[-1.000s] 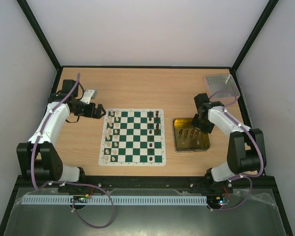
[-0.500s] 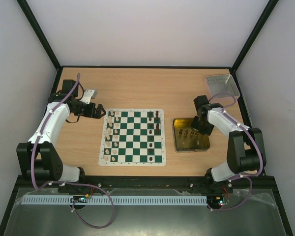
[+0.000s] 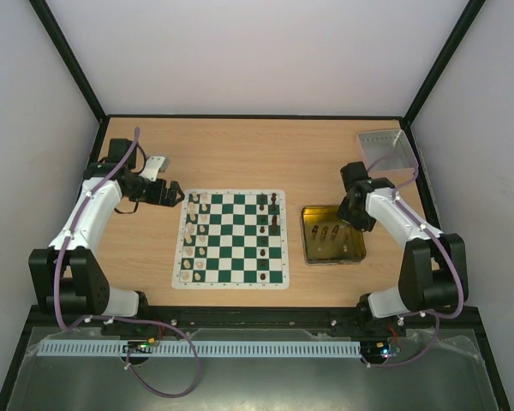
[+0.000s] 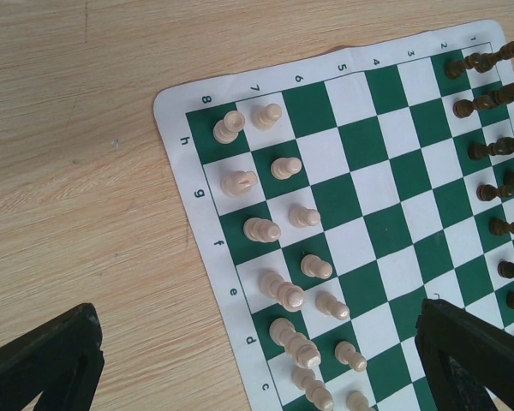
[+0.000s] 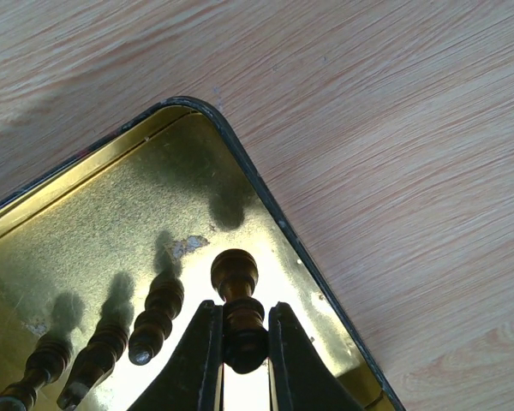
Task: Set up the chess pieces on the board
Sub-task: Pick up the chess piece from the storage box, then place the chess piece on the chessboard.
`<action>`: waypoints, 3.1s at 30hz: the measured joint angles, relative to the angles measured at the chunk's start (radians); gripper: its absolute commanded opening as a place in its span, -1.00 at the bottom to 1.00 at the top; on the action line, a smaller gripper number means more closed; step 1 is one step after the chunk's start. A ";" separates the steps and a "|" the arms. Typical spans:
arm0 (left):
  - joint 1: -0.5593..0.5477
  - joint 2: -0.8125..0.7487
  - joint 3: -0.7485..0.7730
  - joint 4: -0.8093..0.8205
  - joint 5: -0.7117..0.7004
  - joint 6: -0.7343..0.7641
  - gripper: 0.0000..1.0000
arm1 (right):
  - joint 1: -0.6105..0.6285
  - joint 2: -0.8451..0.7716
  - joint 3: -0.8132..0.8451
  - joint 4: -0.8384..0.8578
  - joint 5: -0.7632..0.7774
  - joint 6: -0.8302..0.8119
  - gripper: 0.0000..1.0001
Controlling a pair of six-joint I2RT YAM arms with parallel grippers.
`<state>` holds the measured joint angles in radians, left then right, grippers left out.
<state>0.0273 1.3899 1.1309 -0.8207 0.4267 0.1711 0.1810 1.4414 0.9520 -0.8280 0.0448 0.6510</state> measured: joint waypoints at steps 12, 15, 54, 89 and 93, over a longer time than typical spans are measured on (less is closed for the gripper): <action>0.000 0.000 0.000 0.000 0.000 0.000 0.98 | 0.229 -0.015 0.139 -0.069 0.075 -0.001 -0.94; 0.000 0.000 0.000 0.000 -0.001 0.000 0.98 | 0.301 -0.008 0.193 -0.094 0.079 0.000 -0.94; 0.000 -0.039 -0.015 0.018 -0.018 -0.005 0.98 | 0.610 0.219 0.255 -0.116 -0.058 -0.002 -0.73; 0.007 -0.053 -0.020 0.020 -0.024 -0.007 0.98 | 0.610 0.304 0.219 0.012 -0.138 0.012 -0.72; 0.007 -0.053 -0.020 0.020 -0.024 -0.007 0.98 | 0.610 0.308 0.232 0.012 -0.141 0.012 -0.72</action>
<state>0.0341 1.3365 1.1107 -0.8009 0.4026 0.1642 0.7906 1.7496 1.1835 -0.8162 -0.0959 0.6632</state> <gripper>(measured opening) 0.990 0.140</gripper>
